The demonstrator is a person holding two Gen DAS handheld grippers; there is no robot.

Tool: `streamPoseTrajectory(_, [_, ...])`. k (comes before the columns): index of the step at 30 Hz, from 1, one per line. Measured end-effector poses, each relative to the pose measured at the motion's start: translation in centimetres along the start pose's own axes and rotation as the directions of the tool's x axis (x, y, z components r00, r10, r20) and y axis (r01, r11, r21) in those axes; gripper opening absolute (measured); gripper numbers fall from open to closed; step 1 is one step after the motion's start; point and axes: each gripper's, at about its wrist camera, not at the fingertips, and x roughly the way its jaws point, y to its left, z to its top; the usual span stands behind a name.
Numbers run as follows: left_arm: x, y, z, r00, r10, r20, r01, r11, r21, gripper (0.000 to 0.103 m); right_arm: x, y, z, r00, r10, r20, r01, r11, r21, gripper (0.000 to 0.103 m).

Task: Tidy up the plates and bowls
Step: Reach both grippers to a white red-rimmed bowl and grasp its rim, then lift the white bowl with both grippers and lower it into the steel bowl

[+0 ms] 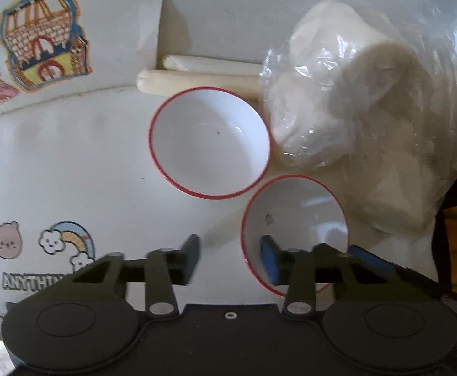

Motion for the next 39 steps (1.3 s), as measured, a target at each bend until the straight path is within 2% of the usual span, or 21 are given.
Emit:
streamPoseTrajectory(2, [0.1,-0.2,-0.1,1.0,-0.017,0.002,0.017,1.0,0.0,0.031,0.3,0.1,0.1,1.0,0.007,-0.002,-0.007,1.0,0.004,0.042])
streamPoseTrajectory(5, [0.2,-0.3,-0.2,0.999,-0.037,0.011,0.037,0.999,0.003,0.016,0.7,0.1,0.2,1.0,0.021,-0.012,-0.021,1.0,0.012,0.03])
streamPoseTrajectory(7, [0.3,-0.3,-0.2,0.999,-0.047,0.012,0.047,0.999,0.003,0.01,0.9,0.1,0.3,0.999,0.037,-0.018,-0.036,0.999,0.02,0.025])
streamPoseTrajectory(10, [0.3,-0.4,-0.5,0.998,-0.061,0.023,0.061,0.998,0.007,0.009,1.0,0.3,0.3,0.998,0.05,-0.023,-0.05,0.999,0.022,0.016])
streamPoseTrajectory(18, [-0.8,-0.1,-1.6,0.995,-0.093,0.035,0.092,0.995,0.039,0.009,-0.7,0.7,-0.5,0.999,0.045,-0.02,-0.045,0.999,0.007,0.015])
streamPoseTrajectory(27, [-4.6,0.0,-4.3,0.988,-0.145,0.056,0.139,0.986,0.088,0.009,-4.9,2.1,-2.0,0.999,0.046,0.027,-0.046,0.999,-0.017,0.015])
streamPoseTrajectory(39, [-8.6,2.7,-7.0,0.982,-0.182,0.045,0.174,0.975,0.137,0.009,-8.9,4.3,-6.2,0.998,0.049,0.03,-0.048,0.998,-0.027,0.015])
